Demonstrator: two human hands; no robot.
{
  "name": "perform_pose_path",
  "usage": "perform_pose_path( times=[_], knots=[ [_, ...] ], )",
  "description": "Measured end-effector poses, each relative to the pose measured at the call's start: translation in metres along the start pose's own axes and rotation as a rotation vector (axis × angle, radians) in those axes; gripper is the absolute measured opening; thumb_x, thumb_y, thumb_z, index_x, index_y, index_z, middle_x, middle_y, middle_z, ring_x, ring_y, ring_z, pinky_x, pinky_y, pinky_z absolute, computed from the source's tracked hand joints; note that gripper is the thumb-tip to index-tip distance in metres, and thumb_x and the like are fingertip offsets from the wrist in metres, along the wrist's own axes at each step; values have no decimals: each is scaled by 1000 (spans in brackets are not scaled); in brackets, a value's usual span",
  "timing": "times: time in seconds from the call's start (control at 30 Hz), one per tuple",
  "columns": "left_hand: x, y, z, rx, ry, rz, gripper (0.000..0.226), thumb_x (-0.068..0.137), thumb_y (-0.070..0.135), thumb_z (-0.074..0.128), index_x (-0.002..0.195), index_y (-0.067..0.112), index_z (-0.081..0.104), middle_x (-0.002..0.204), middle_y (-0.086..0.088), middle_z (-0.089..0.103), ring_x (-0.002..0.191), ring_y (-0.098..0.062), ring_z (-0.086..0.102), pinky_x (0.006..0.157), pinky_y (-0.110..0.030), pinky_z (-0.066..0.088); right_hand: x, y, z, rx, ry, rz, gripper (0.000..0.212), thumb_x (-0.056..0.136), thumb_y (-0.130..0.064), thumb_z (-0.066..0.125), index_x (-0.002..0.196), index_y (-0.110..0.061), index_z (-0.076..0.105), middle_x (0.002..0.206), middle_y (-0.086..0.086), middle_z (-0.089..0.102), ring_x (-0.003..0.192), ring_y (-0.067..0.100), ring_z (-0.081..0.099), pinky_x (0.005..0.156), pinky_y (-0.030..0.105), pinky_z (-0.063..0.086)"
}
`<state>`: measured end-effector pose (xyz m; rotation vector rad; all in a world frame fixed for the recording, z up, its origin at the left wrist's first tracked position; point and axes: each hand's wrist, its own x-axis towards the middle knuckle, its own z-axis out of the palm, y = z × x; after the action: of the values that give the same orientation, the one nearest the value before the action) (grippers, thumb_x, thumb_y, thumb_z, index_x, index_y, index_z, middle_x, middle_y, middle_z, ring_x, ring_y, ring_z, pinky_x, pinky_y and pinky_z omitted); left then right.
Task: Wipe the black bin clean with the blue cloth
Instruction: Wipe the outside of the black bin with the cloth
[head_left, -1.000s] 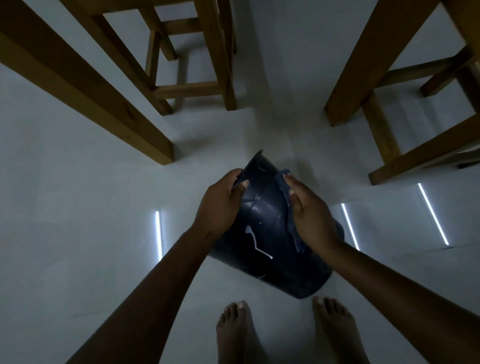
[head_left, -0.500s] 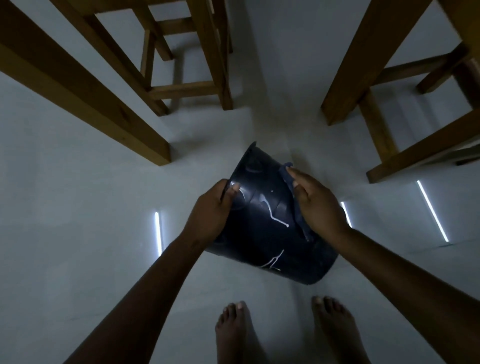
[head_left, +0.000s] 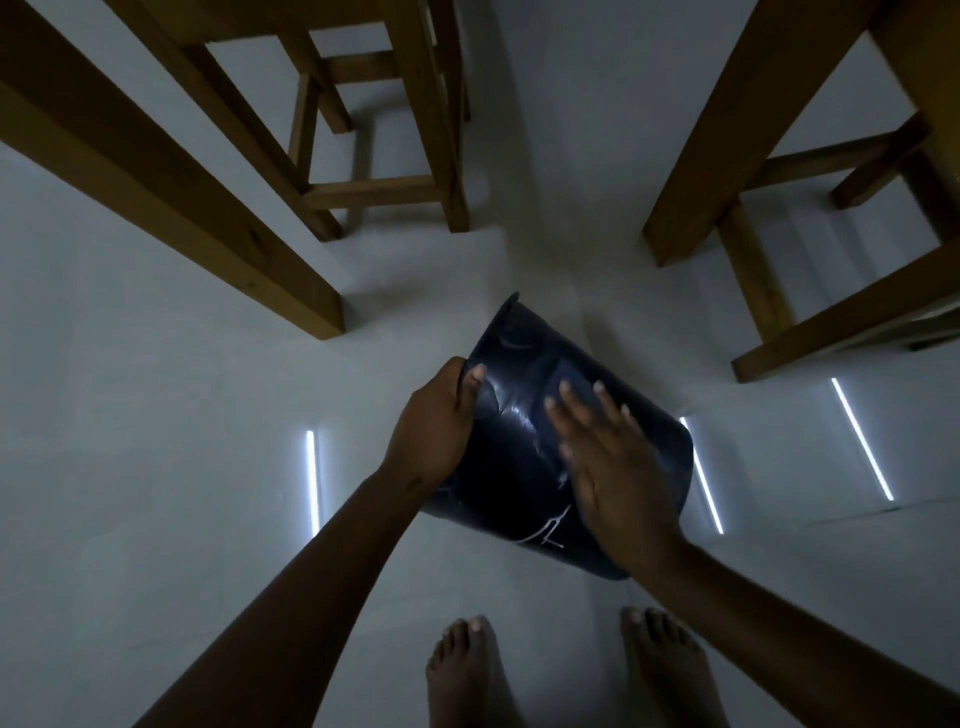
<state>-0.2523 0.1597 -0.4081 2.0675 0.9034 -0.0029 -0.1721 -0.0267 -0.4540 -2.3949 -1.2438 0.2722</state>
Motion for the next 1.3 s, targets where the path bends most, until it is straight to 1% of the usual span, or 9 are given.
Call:
perform_pose_path(
  times=[0.13,0.33,0.53,0.63,0.77,0.9,1.03,1.2,1.3],
  knots=[
    [1,-1,0,4,23,31,34,102,43,31,94,19,54,86,3,63,79,-13,61,72,-26,47,7,-8,1,-104,-90,-225,52,95,-24,35,147,-25,31,156,-1,30,146,29,22,116,47,22],
    [0,3,1,1,3,2,31,101,43,31,96,21,53,83,13,57,77,5,54,66,-11,39,25,9,-7,107,8,165,51,100,-36,21,146,-20,35,155,0,33,145,28,27,117,42,20],
    [-1,-3,1,-3,26,24,35,101,44,30,98,20,55,91,4,65,82,-11,62,74,-25,48,-13,-4,8,-172,-66,-279,68,85,-17,52,148,-24,27,158,0,21,145,33,19,116,48,14],
    [2,2,2,21,13,26,33,102,43,31,95,20,53,88,5,62,78,-10,59,67,-16,42,24,3,-3,51,-30,-40,48,99,-22,33,147,-22,32,156,1,29,145,26,26,118,42,21],
    [-3,3,0,14,0,4,31,102,43,31,92,22,52,81,10,60,75,2,55,64,-15,39,38,14,-10,277,36,238,43,103,-30,32,144,-18,40,152,1,39,140,19,38,114,32,31],
    [-6,-5,0,23,19,-1,35,101,46,30,96,20,54,88,4,65,79,-8,61,71,-27,46,-6,-3,2,20,21,68,47,98,-27,32,144,-19,37,154,1,35,145,26,27,115,45,29],
    [-5,-4,1,34,38,24,35,101,44,31,94,19,54,86,3,64,77,-13,61,71,-30,48,-2,-13,6,-86,-48,-204,52,97,-23,37,148,-23,29,158,-1,23,147,28,17,117,43,16],
    [-6,-3,0,28,6,3,35,101,44,30,99,19,54,90,5,64,79,-9,60,69,-24,44,67,21,-4,338,-86,231,47,101,-34,29,144,-21,40,151,4,41,140,25,36,115,40,28],
    [-7,-3,-1,23,4,-1,35,101,45,31,97,19,54,86,5,65,78,-12,62,69,-26,47,50,25,-10,316,-90,254,47,101,-32,28,145,-20,39,149,5,42,138,25,39,113,36,30]
  ],
)
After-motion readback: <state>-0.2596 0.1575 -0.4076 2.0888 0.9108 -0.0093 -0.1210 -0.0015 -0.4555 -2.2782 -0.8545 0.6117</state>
